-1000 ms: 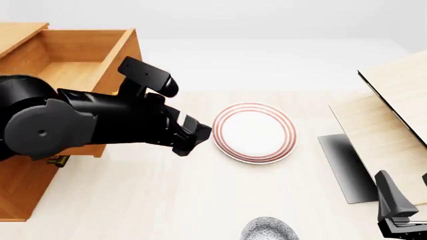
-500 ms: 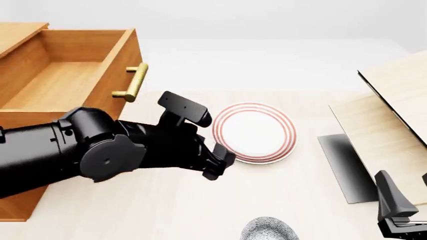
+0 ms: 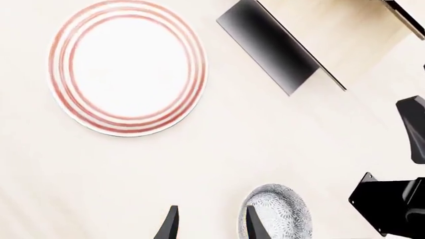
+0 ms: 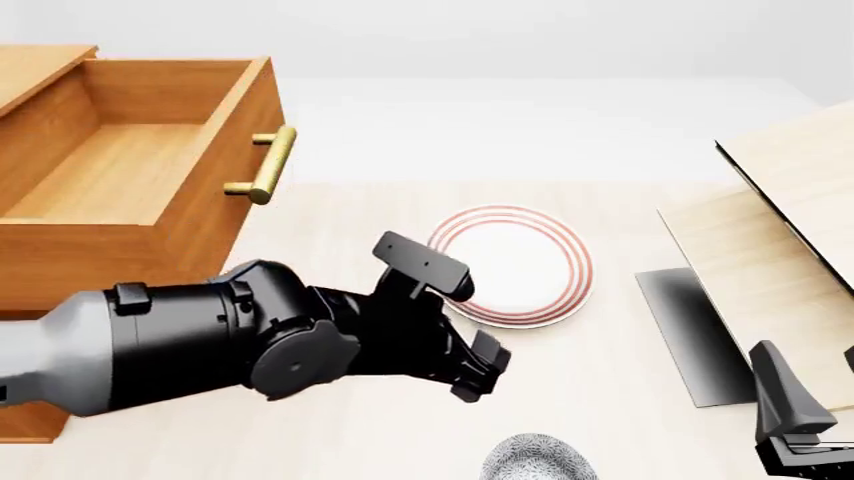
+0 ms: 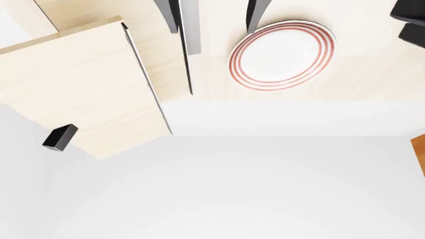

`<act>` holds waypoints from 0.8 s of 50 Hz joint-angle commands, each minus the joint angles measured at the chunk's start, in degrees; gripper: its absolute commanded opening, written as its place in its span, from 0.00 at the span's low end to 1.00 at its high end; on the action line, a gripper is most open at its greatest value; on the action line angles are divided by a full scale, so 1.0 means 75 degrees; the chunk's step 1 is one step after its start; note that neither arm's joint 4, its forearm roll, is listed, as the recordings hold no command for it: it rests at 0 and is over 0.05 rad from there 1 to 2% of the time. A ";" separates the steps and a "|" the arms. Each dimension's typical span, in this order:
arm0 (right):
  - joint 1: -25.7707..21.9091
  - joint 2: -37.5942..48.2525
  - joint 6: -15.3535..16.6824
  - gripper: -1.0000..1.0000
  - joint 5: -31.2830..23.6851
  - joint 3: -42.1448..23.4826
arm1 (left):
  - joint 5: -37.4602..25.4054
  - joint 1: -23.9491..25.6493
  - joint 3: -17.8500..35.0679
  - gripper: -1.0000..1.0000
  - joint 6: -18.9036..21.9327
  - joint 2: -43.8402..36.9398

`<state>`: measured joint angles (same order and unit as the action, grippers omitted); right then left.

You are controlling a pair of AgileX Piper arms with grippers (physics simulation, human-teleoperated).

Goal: Open the top drawer of the cabinet and put the bowl in it.

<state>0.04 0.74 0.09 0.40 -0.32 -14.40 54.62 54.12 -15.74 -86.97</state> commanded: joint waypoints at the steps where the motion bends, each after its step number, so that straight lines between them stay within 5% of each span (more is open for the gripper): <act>1: 0.0000 -0.0030 0.0000 1.00 -0.0023 0.0005 | 0.0219 0.0313 0.0007 1.00 -0.0238 -0.0472; 40: 0.0015 -0.0041 0.0000 1.00 -0.0033 0.0005 | 0.0822 0.0795 -0.0041 1.00 -0.0765 -0.1564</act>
<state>0.14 0.73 0.10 0.41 -0.30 -9.47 59.92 54.12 -20.45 -96.85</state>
